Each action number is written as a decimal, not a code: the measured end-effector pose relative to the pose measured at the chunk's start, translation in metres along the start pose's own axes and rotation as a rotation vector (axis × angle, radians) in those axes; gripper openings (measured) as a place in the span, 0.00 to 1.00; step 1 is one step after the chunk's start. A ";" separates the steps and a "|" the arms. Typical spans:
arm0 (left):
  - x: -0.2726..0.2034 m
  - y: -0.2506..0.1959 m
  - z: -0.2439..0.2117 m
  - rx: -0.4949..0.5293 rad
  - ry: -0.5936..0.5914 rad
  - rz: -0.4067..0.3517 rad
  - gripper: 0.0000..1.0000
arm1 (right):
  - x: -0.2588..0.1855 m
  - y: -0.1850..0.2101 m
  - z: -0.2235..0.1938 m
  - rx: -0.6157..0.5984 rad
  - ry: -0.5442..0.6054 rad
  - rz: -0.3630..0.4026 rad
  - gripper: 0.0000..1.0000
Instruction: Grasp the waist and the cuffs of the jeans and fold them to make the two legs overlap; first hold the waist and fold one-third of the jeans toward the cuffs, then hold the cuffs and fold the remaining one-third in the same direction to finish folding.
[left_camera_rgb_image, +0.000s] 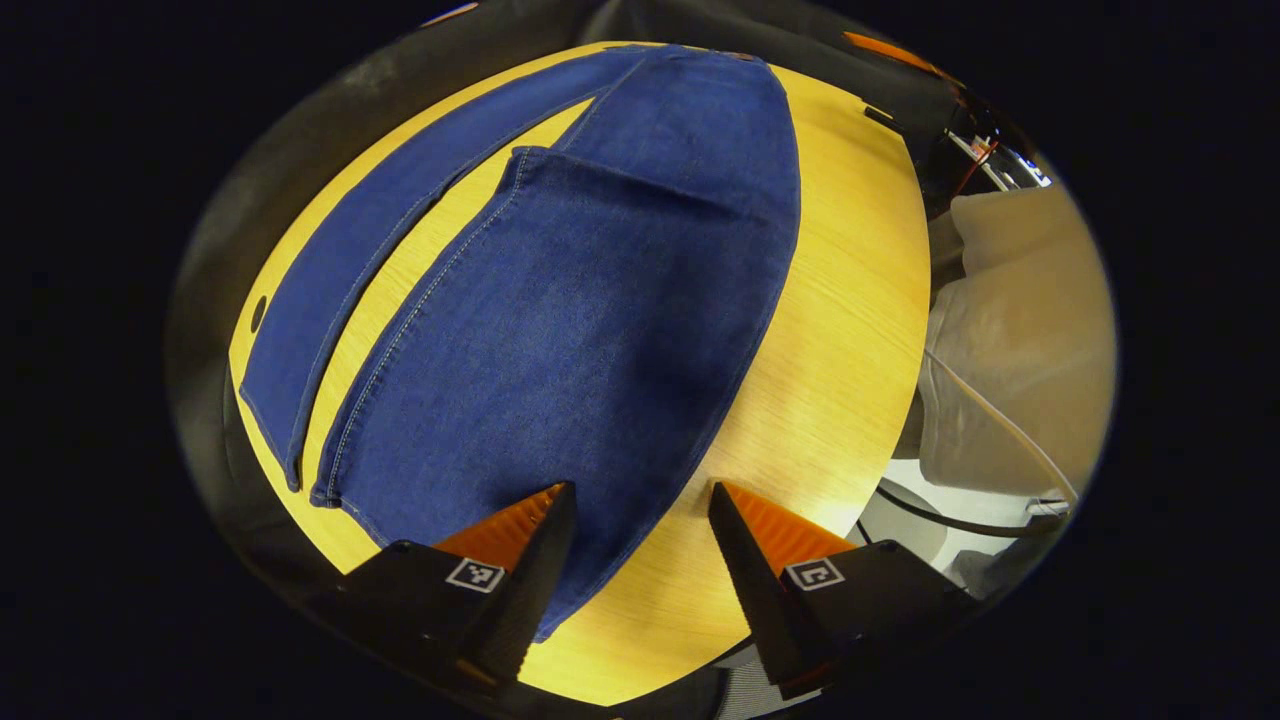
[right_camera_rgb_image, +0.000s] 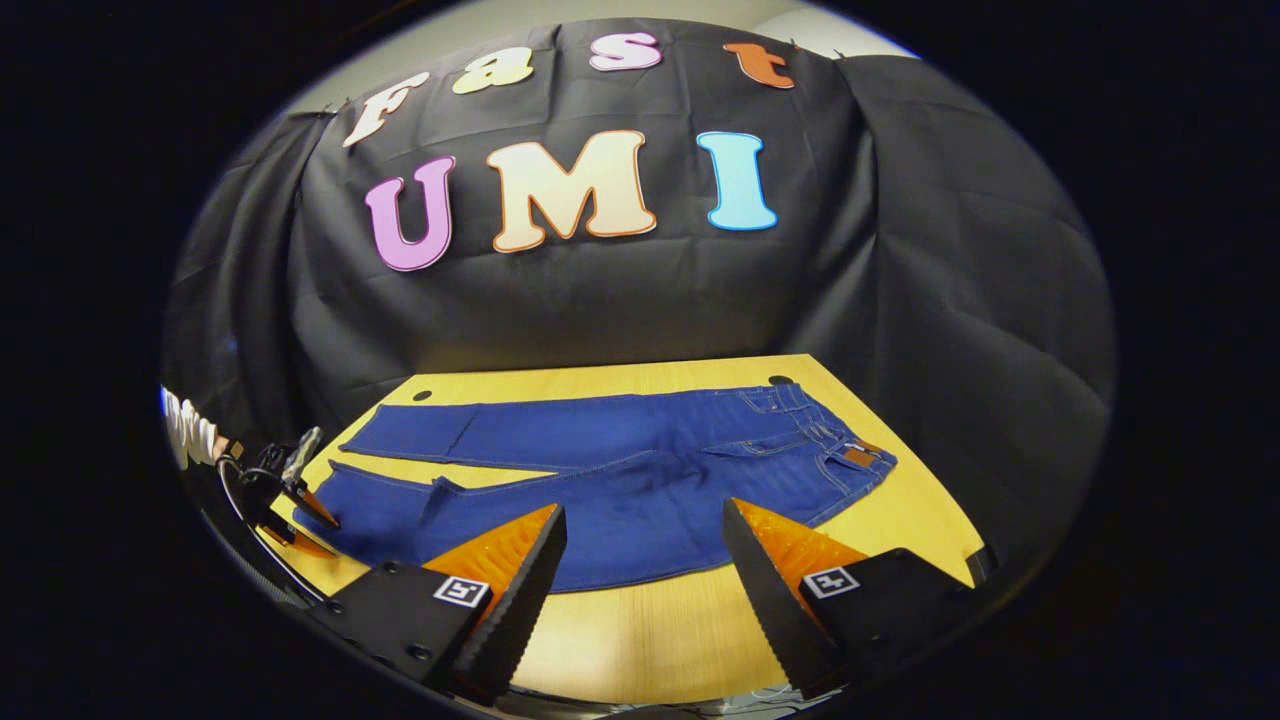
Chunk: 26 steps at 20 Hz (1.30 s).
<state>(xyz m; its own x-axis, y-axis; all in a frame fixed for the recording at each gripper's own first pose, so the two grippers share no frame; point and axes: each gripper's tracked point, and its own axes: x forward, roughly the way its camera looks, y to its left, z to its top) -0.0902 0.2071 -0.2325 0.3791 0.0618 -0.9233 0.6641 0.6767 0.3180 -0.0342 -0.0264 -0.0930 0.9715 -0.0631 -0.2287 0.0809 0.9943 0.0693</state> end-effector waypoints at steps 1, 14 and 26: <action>0.000 0.001 -0.002 0.004 0.011 0.003 0.81 | 0.002 0.000 -0.001 0.011 0.005 0.001 0.98; 0.001 0.015 0.003 -0.038 0.053 0.014 0.00 | 0.023 -0.007 0.006 -0.038 0.017 0.007 0.98; 0.003 0.017 0.004 -0.081 0.137 0.080 0.00 | 0.107 -0.098 -0.020 -0.459 0.255 0.179 0.98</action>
<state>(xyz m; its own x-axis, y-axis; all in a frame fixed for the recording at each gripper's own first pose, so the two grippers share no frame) -0.0755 0.2156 -0.2291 0.3335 0.2135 -0.9183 0.5791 0.7222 0.3782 0.0569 -0.1285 -0.1439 0.8718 0.0768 -0.4838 -0.2417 0.9264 -0.2886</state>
